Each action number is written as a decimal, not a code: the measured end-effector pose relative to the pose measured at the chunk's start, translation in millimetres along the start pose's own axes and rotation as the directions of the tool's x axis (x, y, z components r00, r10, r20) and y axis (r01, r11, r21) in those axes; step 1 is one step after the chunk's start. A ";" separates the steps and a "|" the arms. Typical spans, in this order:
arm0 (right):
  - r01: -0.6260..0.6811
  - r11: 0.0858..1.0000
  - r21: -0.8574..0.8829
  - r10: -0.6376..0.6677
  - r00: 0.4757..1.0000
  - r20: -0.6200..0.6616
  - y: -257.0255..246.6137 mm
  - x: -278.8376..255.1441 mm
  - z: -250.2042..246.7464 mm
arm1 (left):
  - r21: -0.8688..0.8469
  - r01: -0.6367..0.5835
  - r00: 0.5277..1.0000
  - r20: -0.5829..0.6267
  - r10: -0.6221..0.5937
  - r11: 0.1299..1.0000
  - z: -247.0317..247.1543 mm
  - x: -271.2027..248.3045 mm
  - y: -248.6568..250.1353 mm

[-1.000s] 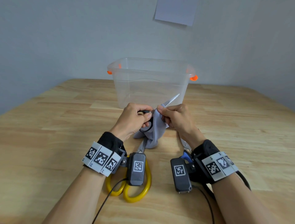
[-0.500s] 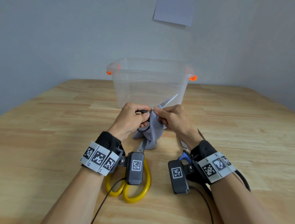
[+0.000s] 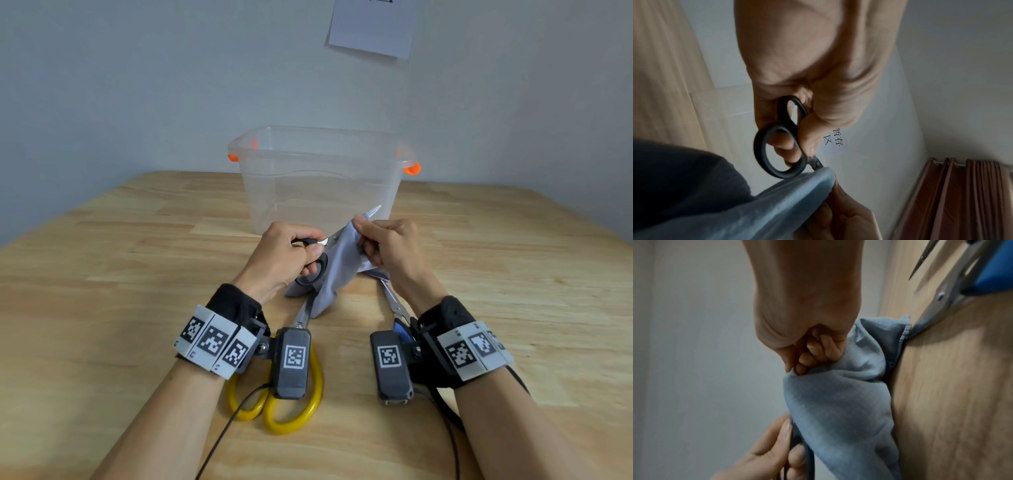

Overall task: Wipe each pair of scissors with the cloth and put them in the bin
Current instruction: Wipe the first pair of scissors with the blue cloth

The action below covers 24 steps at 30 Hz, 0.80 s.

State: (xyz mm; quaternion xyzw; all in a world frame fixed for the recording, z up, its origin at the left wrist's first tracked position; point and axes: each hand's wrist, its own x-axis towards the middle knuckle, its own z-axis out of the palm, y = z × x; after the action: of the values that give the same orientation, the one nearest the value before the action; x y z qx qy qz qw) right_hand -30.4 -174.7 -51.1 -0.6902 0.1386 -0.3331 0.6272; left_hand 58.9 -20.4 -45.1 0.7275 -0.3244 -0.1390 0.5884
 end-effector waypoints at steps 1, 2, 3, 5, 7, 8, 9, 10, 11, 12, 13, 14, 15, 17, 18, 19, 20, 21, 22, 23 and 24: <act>-0.002 1.000 -0.005 0.002 1.000 0.015 1.0 -0.4 1.1 | 0.001 0.003 1.000 -0.005 -0.003 1.000 -0.4 0.5 -0.5; -0.007 1.000 -0.018 0.007 0.999 0.035 2.2 -1.0 2.5 | -0.002 0.005 1.000 -0.008 -0.005 1.000 -0.5 1.0 -0.8; -0.012 0.999 -0.038 0.014 0.998 0.058 2.4 -1.6 4.4 | -0.007 0.005 1.000 -0.010 -0.005 1.000 -0.8 1.2 -0.9; -0.017 0.997 -0.081 0.025 0.995 0.099 0.7 -2.9 7.9 | -0.021 0.002 1.000 -0.013 -0.002 1.000 -1.6 1.7 -0.8; -0.013 0.996 -0.093 0.023 0.993 0.114 -2.0 -3.3 7.5 | -0.036 -0.002 1.000 -0.010 0.001 0.999 -0.6 1.8 -0.4; -0.012 0.997 -0.081 0.020 0.994 0.105 -3.2 -3.4 5.8 | -0.040 -0.008 1.000 -0.003 0.007 0.999 0.4 1.4 0.5; -0.012 0.998 -0.064 0.017 0.996 0.090 -4.6 -3.4 4.2 | -0.042 -0.015 1.000 0.004 0.015 0.999 0.8 0.8 1.5; -0.012 0.999 -0.047 0.015 0.997 0.071 -5.8 -3.3 2.7 | -0.042 -0.021 1.000 0.009 0.021 0.999 0.8 0.2 2.4; -0.011 0.999 -0.037 0.013 0.999 0.053 -6.8 -3.3 1.3 | -0.043 -0.022 1.000 0.011 0.022 0.999 0.4 -0.3 2.6; -0.011 0.999 -0.031 0.012 0.999 0.034 -7.7 -3.0 -0.1 | -0.042 -0.019 1.000 0.011 0.020 0.999 0.4 -0.7 2.7; -0.011 1.000 -0.026 0.012 1.000 0.015 -8.6 -2.8 -1.6 | -0.039 -0.016 1.000 0.012 0.016 0.999 0.4 -1.2 2.8; -0.012 1.000 -0.018 0.012 1.000 -0.002 -8.8 -2.2 -3.0 | -0.036 -0.014 1.000 0.014 0.014 0.999 0.4 -1.5 2.8; -0.012 1.000 -0.011 0.012 1.000 -0.013 -8.8 -1.8 -3.8 | -0.035 -0.012 1.000 0.014 0.013 0.999 0.3 -1.6 2.8; -0.010 1.000 -0.008 0.010 1.000 -0.018 -7.3 -1.0 -3.6 | -0.034 -0.006 1.000 0.010 0.006 0.999 -0.2 -1.4 2.8; -0.013 1.000 -0.010 0.013 1.000 -0.010 -6.1 -0.7 -2.7 | -0.035 -0.001 1.000 0.007 0.001 0.999 -0.5 -1.2 2.8; -0.020 1.000 -0.015 0.020 1.000 0.006 -4.8 -0.5 -1.4 | -0.036 0.002 1.000 0.004 -0.002 0.999 -1.0 -1.0 2.9; -0.028 0.999 -0.024 0.029 0.999 0.030 -3.4 -0.3 0.3 | -0.036 0.004 1.000 0.000 -0.004 0.999 -1.8 -0.8 2.9; -0.036 0.999 -0.038 0.039 0.998 0.057 -2.5 -0.5 2.0 | -0.037 0.005 1.000 -0.001 -0.005 0.999 -2.6 -0.8 3.0; -0.040 0.998 -0.054 0.044 0.996 0.077 -2.2 -0.7 3.1 | -0.038 0.005 1.000 -0.001 -0.005 0.999 -2.8 -0.8 3.2; -0.037 0.997 -0.065 0.043 0.995 0.086 -2.5 -1.1 3.5 | -0.039 0.005 1.000 0.001 -0.005 0.999 -2.7 -1.0 3.6; -0.029 0.997 -0.070 0.035 0.996 0.085 -2.8 -1.0 3.5 | -0.040 0.002 1.000 0.003 -0.002 0.999 -2.4 -1.4 4.1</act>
State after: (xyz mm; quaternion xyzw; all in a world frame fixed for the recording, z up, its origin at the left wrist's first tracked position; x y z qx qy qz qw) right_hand -29.5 -170.9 -48.7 -0.7229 0.1337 -0.2880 0.6137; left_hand 57.9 -18.1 -40.8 0.7156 -0.3219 -0.1473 0.6022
